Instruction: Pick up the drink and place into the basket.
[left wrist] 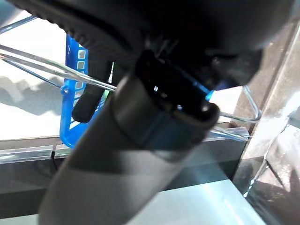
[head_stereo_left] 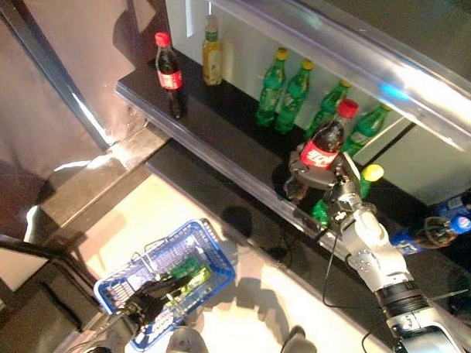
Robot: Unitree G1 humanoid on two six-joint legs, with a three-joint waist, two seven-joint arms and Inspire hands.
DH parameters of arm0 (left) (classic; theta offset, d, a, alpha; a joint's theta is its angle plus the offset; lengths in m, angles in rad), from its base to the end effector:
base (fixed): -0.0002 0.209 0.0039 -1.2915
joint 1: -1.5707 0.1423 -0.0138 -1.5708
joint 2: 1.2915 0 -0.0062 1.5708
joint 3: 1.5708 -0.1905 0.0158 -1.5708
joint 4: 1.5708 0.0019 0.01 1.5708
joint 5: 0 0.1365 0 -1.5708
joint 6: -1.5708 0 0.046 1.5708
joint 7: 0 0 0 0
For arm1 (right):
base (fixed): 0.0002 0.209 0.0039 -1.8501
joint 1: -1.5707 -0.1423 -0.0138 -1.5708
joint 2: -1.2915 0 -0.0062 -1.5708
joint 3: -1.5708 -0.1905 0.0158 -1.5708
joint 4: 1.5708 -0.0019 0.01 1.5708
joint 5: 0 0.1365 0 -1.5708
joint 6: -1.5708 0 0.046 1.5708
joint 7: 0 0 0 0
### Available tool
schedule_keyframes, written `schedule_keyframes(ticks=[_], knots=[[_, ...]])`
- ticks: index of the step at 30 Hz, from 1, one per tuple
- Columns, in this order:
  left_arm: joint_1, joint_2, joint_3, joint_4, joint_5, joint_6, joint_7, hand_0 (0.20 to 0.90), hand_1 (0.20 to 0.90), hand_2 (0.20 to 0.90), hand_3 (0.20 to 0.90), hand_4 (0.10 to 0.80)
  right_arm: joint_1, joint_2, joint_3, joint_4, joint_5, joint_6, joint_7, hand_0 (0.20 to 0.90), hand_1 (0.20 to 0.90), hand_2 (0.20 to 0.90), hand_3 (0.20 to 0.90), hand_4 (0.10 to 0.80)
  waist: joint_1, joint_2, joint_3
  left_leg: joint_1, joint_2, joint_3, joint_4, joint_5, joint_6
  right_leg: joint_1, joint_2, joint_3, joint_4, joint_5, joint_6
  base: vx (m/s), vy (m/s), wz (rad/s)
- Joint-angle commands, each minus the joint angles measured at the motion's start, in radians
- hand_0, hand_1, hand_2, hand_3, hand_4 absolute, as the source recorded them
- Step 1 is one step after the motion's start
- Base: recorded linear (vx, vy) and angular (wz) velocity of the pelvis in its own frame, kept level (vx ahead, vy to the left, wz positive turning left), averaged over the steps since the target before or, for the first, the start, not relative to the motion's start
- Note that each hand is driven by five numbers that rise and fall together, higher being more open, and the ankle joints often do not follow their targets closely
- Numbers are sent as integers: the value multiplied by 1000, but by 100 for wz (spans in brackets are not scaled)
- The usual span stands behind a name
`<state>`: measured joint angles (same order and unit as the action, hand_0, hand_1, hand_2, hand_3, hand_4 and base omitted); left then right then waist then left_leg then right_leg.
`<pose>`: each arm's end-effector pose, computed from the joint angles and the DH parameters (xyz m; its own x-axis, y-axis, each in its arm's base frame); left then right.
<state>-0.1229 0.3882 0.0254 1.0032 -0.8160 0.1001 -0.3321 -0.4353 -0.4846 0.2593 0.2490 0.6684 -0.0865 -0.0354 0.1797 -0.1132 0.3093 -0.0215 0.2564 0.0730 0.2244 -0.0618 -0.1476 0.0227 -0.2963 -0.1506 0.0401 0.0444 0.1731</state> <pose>0.1503 0.2761 -0.0727 0.7425 -0.0139 -0.6697 -0.3656 0.8293 -0.4226 0.2812 -0.1910 0.1012 0.9722 0.1766 0.1538 -0.1939 0.9753 0.1055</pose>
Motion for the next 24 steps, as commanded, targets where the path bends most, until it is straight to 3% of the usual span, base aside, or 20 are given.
schedule_keyframes(ticks=[1,2,3,5,6,8,9,12,15,16,17,19,24], knots=[[-15,23,-91,-73,-39,-32,-87,300,300,300,200,100,-111,-21,-84,-165,39,-180,-19,300,300,300,200,100,-22,25,-198,-36,-50,-78,-120,46,30,68,-14,-26,32,-45,58,-243,-517,-16],[-15,19,-97,-76,-55,-37,-89,300,300,300,200,100,-116,-22,-81,-172,38,-163,-23,300,300,300,200,100,-20,32,-196,-39,-29,-84,-131,70,12,73,1,-44,36,-63,50,-254,-540,-28],[5,1,-108,-87,-85,-46,-94,300,300,300,200,100,-136,-28,-65,-168,14,-136,-41,300,300,300,200,100,-28,56,-191,-39,21,-79,-188,152,-25,68,57,-41,47,-95,13,-164,-342,-15],[14,-7,-107,-99,-90,-39,-104,300,300,300,200,100,-139,-33,-62,-167,8,-127,-47,300,300,300,200,100,-33,64,-184,-56,41,-68,-205,190,-36,81,83,-36,46,-106,-5,-132,-216,27],[19,-20,-110,-118,-105,-29,-115,300,300,300,200,100,-135,-35,-61,-168,-6,-121,-44,300,300,300,200,100,-47,66,-164,-107,45,-38,-188,212,-27,105,119,-32,40,-122,-35,-196,-255,49],[24,-33,-112,-132,-100,-31,-118,300,300,300,200,100,-125,-53,-60,-172,-4,-128,-43,300,300,300,200,100,-56,65,-159,-118,28,-10,-174,203,-13,112,136,-42,22,-119,-52,-242,-215,79],[29,-47,-119,-138,-129,-46,-125,300,300,300,200,100,-114,-72,-66,-169,-6,-136,-18,300,300,300,200,100,-66,62,-161,-120,-18,9,-144,173,3,108,139,-62,2,-109,-67,-246,-145,75],[55,-62,-107,-144,-145,-67,-134,300,300,300,200,100,-101,-84,-75,-160,-13,-132,27,300,300,300,200,100,-66,46,-165,-101,-136,-7,-21,76,31,78,133,-79,-11,-76,-86,-201,-86,44],[66,-64,-95,-140,-144,-65,-134,300,300,300,200,100,-97,-83,-77,-163,-14,-116,31,300,300,300,200,100,-73,47,-176,-57,-173,-2,-24,44,42,72,138,-86,-11,-69,-88,-60,34,26],[65,-63,-94,-139,-142,-62,-132,300,300,300,200,100,-94,-83,-77,-169,-16,-111,27,300,300,300,200,100,-76,50,-181,-43,-175,3,-39,44,41,73,142,-90,-15,-66,-87,-2,133,40],[61,-64,-96,-136,-129,-49,-138,300,300,300,200,100,-78,-89,-82,-190,-32,-98,10,300,300,300,200,100,-87,64,-192,-16,-157,41,-108,69,27,85,159,-102,-24,-71,-90,36,142,49],[57,-71,-98,-119,-115,-54,-141,300,300,300,200,100,-52,-94,-102,-202,-27,-93,15,300,300,300,200,100,-92,70,-206,6,-150,47,-165,87,21,95,167,-113,-27,-78,-89,44,126,64],[69,-75,-95,-97,-111,-75,-150,300,300,300,200,100,-31,-90,-108,-211,-2,-87,37,300,300,300,200,100,-87,70,-222,49,-172,46,-191,71,32,98,156,-127,-43,-63,-76,33,64,32]])
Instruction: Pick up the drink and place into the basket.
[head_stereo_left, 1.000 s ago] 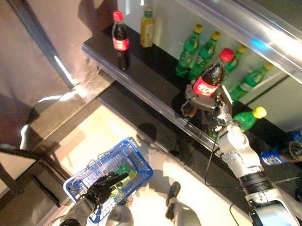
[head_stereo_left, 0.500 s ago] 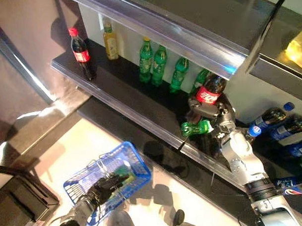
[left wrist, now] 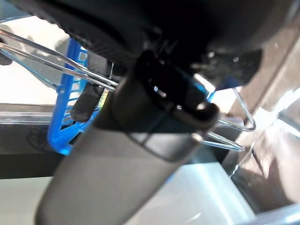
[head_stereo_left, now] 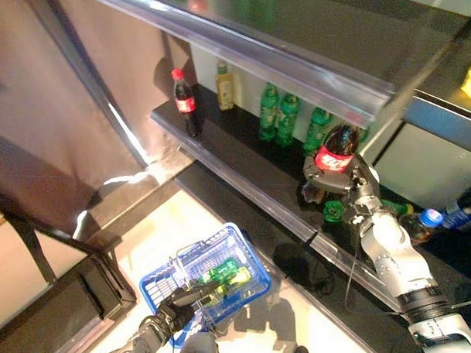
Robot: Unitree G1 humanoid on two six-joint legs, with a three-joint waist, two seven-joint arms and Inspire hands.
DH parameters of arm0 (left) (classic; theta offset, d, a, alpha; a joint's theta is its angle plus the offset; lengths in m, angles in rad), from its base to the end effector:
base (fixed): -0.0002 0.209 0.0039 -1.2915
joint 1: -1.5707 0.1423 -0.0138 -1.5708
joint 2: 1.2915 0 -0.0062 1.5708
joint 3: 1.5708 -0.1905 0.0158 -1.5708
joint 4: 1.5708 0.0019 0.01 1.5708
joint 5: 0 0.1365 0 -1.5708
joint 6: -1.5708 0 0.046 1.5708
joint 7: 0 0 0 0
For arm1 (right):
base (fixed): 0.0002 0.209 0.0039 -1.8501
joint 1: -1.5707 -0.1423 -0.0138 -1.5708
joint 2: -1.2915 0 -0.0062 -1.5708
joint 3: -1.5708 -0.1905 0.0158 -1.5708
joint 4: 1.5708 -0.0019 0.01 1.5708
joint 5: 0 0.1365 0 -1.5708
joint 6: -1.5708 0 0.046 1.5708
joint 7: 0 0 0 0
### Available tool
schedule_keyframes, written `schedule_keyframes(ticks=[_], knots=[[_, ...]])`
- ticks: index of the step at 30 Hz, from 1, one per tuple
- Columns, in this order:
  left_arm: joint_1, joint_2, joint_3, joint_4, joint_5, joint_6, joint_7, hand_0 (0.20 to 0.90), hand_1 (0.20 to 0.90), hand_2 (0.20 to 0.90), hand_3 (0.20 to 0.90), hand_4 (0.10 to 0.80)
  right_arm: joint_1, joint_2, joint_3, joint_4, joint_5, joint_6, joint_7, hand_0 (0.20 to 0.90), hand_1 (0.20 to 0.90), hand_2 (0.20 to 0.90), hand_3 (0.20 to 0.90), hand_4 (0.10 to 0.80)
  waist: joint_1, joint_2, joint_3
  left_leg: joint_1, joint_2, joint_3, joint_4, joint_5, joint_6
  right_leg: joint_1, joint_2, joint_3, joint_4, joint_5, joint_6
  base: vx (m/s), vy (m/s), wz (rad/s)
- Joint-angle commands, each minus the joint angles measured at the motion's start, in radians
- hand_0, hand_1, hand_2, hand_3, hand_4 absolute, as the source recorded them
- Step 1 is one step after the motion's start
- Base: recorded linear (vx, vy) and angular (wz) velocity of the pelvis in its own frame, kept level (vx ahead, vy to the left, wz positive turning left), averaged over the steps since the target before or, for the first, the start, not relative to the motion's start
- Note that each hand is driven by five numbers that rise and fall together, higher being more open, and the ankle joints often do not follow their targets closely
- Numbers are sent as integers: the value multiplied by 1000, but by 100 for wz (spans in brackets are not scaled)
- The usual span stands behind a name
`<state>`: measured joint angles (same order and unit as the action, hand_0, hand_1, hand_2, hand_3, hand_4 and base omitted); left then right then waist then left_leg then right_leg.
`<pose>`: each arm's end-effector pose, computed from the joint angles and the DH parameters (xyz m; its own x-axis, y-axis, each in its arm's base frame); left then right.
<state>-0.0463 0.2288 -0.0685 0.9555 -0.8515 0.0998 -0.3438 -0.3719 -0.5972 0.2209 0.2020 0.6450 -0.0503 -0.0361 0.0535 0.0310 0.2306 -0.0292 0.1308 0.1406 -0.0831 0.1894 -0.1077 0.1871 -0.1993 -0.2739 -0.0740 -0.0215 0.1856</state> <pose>0.1305 0.2149 -0.0983 0.7043 -0.1914 -0.6836 -0.3271 0.7672 -0.5517 0.2698 -0.2220 0.1043 0.9850 0.1293 0.1144 -0.1299 0.9915 -0.0024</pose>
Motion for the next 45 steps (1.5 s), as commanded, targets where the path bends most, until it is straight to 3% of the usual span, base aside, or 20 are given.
schedule_keyframes(ticks=[1,8,20,27,45], knots=[[-6,85,0,-49,-75,-75,-139,300,300,300,200,100,-94,25,-68,-164,20,-123,37,300,300,300,200,100,40,-74,-145,59,-47,-21,112,-181,-6,-66,59,-4,69,4,-87,32,41,-11],[16,100,16,-84,-107,-59,-148,300,300,300,200,100,-107,41,-53,-155,13,-109,31,300,300,300,200,100,45,-64,-166,117,-50,8,22,-167,7,-56,55,-21,38,29,-70,36,47,-2],[-2,81,5,-161,-172,-52,-240,300,300,300,200,100,-120,53,-49,-123,-3,-69,41,300,300,300,200,100,60,-73,-169,139,-60,12,12,-184,19,-51,38,-41,33,43,-56,0,0,0],[-4,80,-16,-309,-222,-31,-305,300,300,300,200,100,-93,68,-39,-138,-21,-47,46,300,300,300,200,100,82,-78,-160,147,-65,2,8,-189,23,-42,25,-62,27,52,-48,-7,17,4],[-25,105,-102,-724,-297,15,-257,300,300,300,200,100,-34,84,40,-165,-44,-25,80,300,300,300,200,100,127,-91,-155,155,-76,-15,-1,-191,31,-32,5,-108,27,63,-30,-6,12,8]])
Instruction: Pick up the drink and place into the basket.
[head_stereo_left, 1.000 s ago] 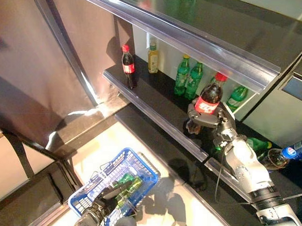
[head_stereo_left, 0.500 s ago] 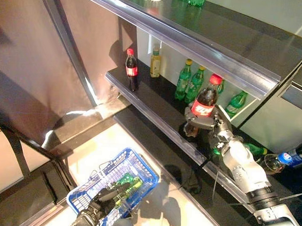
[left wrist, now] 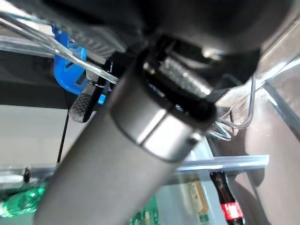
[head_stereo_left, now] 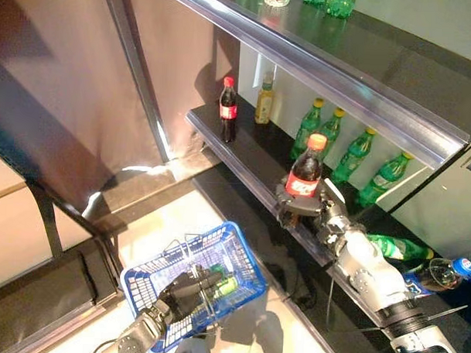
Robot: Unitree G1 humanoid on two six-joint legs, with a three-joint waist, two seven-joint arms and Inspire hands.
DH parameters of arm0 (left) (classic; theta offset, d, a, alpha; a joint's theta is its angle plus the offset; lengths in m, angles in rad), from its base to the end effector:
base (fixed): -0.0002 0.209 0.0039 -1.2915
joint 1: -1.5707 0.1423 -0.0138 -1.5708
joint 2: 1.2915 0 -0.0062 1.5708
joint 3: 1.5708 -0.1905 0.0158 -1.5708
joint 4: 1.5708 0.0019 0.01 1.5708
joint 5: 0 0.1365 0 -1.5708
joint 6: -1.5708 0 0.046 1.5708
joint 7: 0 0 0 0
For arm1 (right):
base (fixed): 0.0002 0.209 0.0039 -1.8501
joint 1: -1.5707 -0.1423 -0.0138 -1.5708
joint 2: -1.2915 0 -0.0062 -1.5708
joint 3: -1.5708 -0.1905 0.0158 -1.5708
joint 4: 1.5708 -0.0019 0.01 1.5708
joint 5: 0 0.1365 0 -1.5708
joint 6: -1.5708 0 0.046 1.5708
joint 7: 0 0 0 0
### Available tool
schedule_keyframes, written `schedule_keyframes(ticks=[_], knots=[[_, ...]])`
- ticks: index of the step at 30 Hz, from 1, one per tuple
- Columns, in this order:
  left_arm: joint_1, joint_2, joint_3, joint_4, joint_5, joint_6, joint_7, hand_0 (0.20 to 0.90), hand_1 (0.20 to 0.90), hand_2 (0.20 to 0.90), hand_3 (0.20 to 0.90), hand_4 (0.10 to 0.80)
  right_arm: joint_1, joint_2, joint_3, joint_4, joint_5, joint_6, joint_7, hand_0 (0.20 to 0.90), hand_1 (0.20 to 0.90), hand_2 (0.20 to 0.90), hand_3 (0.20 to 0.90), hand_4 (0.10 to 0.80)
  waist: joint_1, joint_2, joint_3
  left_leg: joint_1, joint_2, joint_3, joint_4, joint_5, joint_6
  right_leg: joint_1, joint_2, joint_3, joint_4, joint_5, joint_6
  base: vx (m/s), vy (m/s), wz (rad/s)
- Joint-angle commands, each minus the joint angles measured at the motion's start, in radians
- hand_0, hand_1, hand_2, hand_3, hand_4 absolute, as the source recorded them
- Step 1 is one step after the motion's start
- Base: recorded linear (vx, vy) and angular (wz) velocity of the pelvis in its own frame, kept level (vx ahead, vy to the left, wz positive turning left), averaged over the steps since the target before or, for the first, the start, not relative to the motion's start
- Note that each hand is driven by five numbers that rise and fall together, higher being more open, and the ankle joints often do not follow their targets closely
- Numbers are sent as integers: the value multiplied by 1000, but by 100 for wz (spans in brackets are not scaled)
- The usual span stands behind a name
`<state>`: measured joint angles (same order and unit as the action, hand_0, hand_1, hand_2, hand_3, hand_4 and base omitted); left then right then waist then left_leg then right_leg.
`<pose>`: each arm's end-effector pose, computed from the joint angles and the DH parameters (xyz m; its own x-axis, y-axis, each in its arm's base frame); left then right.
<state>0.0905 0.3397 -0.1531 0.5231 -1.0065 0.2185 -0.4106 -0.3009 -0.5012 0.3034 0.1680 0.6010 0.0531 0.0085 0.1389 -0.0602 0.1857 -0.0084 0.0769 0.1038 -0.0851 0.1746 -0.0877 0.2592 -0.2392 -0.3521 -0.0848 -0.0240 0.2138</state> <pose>0.1377 0.2184 -0.0640 0.7936 -0.3811 -0.4742 -0.0874 0.6999 -0.7089 0.2553 -0.1893 0.0697 0.9615 0.2674 -0.0631 -0.2655 0.9634 0.0375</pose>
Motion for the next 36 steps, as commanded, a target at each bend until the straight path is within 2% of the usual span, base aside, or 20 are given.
schedule_keyframes(ticks=[1,12,23,36], knots=[[-166,0,-31,-329,-149,-106,-190,300,300,300,200,100,-101,-8,-27,-132,-7,-128,38,300,300,300,200,100,47,0,-109,133,-23,20,1,-176,12,-104,41,-35,39,67,-56,-17,12,10],[-178,15,-55,-537,-173,-91,-200,300,300,300,200,100,-85,23,38,-146,-23,-117,23,300,300,300,200,100,78,-4,-107,135,-28,9,-2,-177,19,-98,35,-53,44,66,-51,-1,9,6],[-192,22,-76,-723,-176,-116,-200,300,300,300,200,100,-54,73,111,-134,-31,-112,12,300,300,300,200,100,99,-5,-109,128,-33,0,-2,-176,26,-102,30,-62,52,64,-47,1,1,4],[-188,20,-88,-818,-173,-137,-200,300,300,300,200,100,-14,98,178,-159,-57,-97,28,300,300,300,200,100,102,-7,-108,123,-33,6,-2,-176,30,-107,31,-58,56,59,-47,0,0,0]])
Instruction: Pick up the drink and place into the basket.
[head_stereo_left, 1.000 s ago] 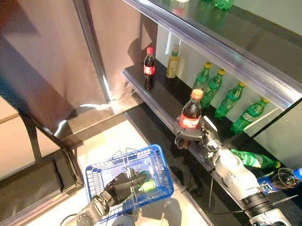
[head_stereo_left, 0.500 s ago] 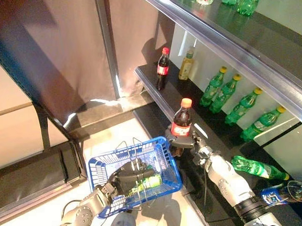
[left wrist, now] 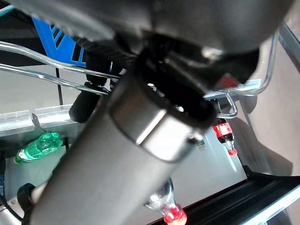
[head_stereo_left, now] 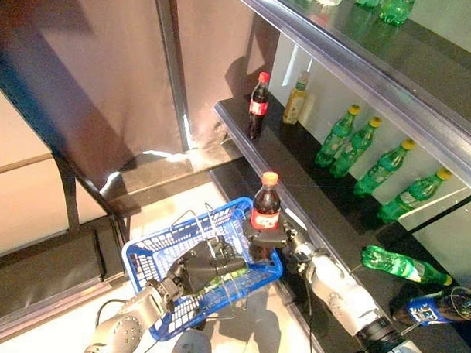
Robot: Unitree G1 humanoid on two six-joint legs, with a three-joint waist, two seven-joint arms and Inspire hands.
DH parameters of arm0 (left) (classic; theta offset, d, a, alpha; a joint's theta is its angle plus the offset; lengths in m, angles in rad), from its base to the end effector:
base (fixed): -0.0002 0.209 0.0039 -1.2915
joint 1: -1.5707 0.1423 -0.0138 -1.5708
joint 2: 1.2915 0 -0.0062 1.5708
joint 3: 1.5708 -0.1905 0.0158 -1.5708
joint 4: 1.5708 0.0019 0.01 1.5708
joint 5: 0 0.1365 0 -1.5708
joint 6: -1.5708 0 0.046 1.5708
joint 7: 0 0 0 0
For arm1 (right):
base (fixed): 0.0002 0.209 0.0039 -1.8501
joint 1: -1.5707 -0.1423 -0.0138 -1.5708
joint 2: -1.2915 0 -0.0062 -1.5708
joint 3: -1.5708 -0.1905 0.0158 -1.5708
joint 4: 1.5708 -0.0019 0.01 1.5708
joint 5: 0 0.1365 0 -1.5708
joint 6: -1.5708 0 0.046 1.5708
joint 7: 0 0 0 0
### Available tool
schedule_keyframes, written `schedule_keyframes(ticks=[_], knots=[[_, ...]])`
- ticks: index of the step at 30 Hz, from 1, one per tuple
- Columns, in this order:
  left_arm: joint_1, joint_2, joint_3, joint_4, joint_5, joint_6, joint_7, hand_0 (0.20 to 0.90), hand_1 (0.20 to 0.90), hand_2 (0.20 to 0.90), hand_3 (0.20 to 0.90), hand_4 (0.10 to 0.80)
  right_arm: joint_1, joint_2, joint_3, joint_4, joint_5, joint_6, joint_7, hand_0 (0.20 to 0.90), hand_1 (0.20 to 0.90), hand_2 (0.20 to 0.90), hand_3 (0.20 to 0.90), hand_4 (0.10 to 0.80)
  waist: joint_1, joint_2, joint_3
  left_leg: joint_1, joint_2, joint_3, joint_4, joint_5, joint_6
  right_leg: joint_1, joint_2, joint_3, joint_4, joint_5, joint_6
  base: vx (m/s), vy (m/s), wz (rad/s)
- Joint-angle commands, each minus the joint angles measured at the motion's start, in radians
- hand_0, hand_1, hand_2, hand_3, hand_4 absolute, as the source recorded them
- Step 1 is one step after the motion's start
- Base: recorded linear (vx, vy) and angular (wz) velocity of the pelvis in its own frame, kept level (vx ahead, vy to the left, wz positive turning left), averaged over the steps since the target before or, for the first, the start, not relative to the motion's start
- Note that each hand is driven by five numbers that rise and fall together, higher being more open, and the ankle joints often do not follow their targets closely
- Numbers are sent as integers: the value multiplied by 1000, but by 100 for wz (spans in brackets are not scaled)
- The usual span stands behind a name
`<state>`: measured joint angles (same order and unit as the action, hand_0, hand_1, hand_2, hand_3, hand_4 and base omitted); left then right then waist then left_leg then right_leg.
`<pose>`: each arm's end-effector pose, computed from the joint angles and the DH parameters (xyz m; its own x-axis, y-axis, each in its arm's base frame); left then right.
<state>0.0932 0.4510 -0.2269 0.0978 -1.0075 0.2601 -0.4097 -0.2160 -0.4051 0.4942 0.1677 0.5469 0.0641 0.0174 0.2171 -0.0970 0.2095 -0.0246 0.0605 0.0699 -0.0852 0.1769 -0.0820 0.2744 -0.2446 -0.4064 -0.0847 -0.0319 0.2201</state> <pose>0.1680 0.2020 -0.0026 0.7850 -0.5779 -0.2231 0.3093 0.6778 -0.6670 0.2254 -0.1424 0.0278 0.8756 0.4325 -0.2153 -0.4242 0.9015 0.0856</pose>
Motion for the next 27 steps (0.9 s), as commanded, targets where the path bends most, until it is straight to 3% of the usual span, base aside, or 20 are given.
schedule_keyframes(ticks=[1,27], knots=[[-192,-92,-17,-397,-170,-179,-205,300,300,300,200,100,-99,3,-7,-157,-6,-106,20,300,300,300,200,100,25,29,-132,139,-17,40,-2,-177,24,-123,37,-4,56,68,-53,0,0,0],[-277,-85,-123,-551,-154,-210,-264,300,300,300,200,100,-140,15,132,54,-310,-43,-74,300,300,300,200,100,46,26,-138,130,-23,21,-2,-175,25,-112,34,-23,49,68,-50,0,0,0]])
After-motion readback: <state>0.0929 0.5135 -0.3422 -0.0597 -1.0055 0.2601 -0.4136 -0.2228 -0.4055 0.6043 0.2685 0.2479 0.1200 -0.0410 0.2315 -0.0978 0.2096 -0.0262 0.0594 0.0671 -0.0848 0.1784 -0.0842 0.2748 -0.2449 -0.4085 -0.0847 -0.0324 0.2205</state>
